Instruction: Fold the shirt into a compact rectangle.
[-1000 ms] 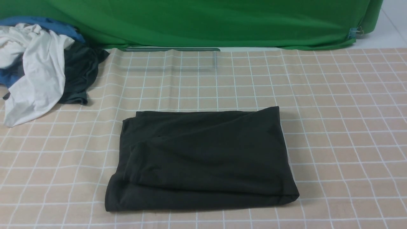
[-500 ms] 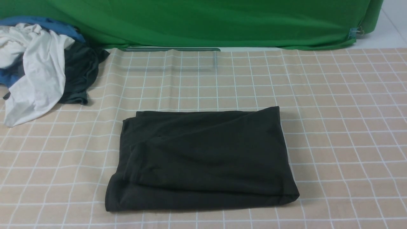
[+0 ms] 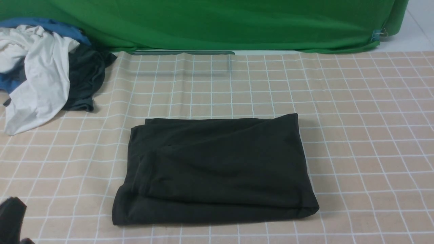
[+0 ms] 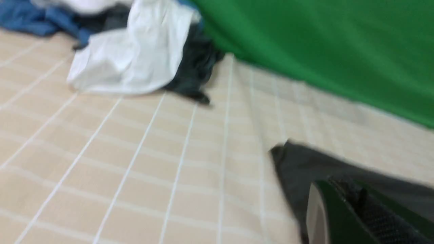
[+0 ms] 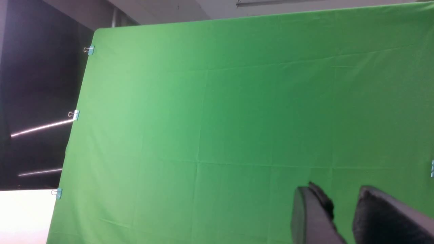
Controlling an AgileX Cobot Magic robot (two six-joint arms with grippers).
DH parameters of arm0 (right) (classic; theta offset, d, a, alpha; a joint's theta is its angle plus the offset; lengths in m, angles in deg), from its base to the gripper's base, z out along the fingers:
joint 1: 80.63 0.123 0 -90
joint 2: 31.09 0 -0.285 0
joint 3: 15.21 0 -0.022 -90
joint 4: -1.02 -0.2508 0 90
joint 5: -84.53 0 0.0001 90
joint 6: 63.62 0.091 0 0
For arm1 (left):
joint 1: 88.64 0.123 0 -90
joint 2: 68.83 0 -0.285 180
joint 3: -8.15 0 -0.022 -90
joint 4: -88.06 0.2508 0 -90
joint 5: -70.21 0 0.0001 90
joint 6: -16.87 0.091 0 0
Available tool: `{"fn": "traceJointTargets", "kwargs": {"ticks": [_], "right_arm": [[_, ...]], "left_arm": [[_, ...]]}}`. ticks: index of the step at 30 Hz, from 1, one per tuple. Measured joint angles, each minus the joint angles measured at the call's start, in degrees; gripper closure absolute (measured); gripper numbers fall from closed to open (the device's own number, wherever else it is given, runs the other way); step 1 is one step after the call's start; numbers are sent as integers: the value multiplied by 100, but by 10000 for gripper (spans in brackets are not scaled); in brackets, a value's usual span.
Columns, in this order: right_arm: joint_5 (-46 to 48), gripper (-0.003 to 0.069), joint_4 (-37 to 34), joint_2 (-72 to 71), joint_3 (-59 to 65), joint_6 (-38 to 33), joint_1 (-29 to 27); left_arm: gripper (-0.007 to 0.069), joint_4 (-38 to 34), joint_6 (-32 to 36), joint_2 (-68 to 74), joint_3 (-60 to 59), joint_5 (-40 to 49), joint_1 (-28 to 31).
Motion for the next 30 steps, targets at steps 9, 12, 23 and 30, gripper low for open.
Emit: {"fn": "traceJointTargets", "kwargs": {"ticks": [9,12,23,30], "right_arm": [[0,424,0,0,0,0,0],[0,424,0,0,0,0,0],[0,424,0,0,3,5,0],[-8,424,0,0,3,22,0]], "left_arm": [[611,253,0,1,-186,-288,-140],[611,337,52,1,-186,-300,-355],[611,313,182,1,-186,-300,-439],[611,314,182,1,-186,-300,-439]]}}
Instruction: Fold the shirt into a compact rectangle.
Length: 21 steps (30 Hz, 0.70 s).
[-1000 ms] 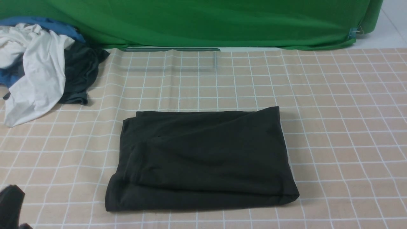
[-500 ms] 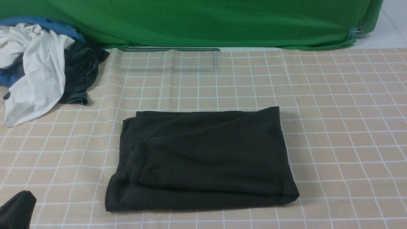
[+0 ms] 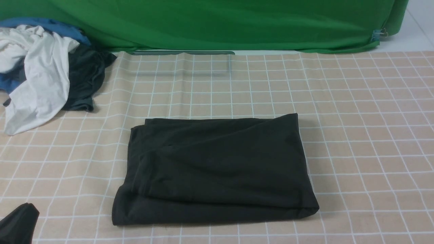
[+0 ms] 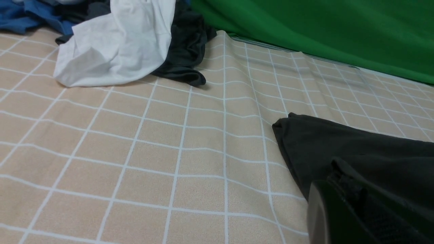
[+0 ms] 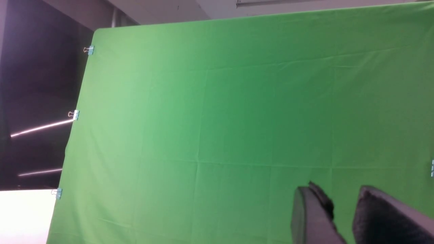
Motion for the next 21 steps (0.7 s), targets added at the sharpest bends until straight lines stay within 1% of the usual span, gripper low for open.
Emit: {"fn": "traceJointTargets", "kwargs": {"ticks": [14,17,18,19,20,21], "right_arm": [[35,424,0,-23,0,30,0],[422,424,-5,-177,0,0,-12],[918,424,-5,-326,28,-124,-131],[970,424,-5,-326,37,-133,-155],[1179,424,-5,-369,89,-178,-266],[1473,424,-5,-389,241,-199,-531]], "left_arm": [[611,5,0,0,0,0,0],[611,5,0,0,0,-5,0],[611,5,0,0,0,-11,0],[611,5,0,0,0,-11,0],[611,5,0,0,0,-11,0],[611,5,7,0,0,-16,0]]}}
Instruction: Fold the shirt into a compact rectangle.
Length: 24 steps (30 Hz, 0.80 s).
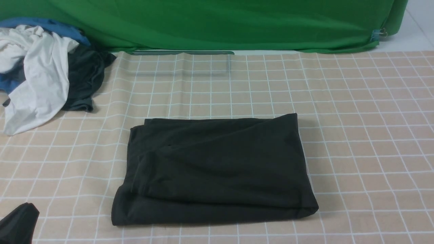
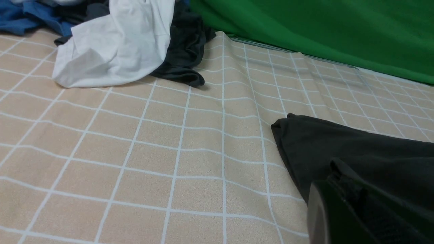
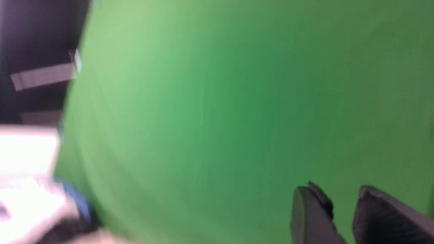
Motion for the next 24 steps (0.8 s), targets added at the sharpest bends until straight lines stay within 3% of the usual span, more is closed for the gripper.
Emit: {"fn": "traceJointTargets", "kwargs": {"ticks": [5,8,10,24], "right_arm": [[475,424,5,-37,1130,158,-1197],[636,424,5,-182,1761,191,-1584],[1415,424,-1,-471,1898,159,-1808],[1967,421,-8,-990,1933,330,-2106]], "left_arm": [[611,0,5,0,0,0,0],[611,0,5,0,0,0,0],[611,0,5,0,0,0,0],[611,0,5,0,0,-6,0]]}}
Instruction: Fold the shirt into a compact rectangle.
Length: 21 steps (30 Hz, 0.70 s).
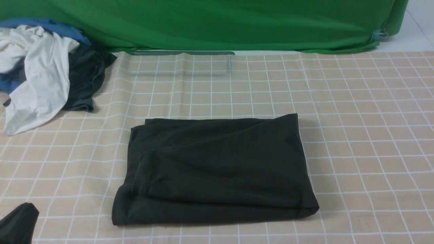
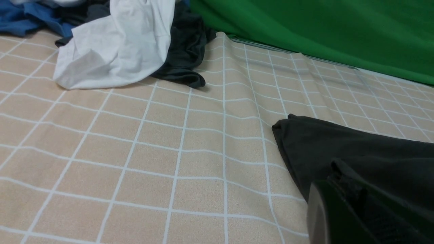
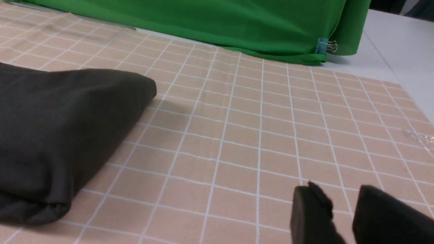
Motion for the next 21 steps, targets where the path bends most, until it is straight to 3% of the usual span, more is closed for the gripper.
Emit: {"fn": "traceJointTargets", "kwargs": {"ticks": [21], "right_arm": [[0,421,0,0,0,86,0]], "left_arm": [[611,0,7,0,0,0,0]]}}
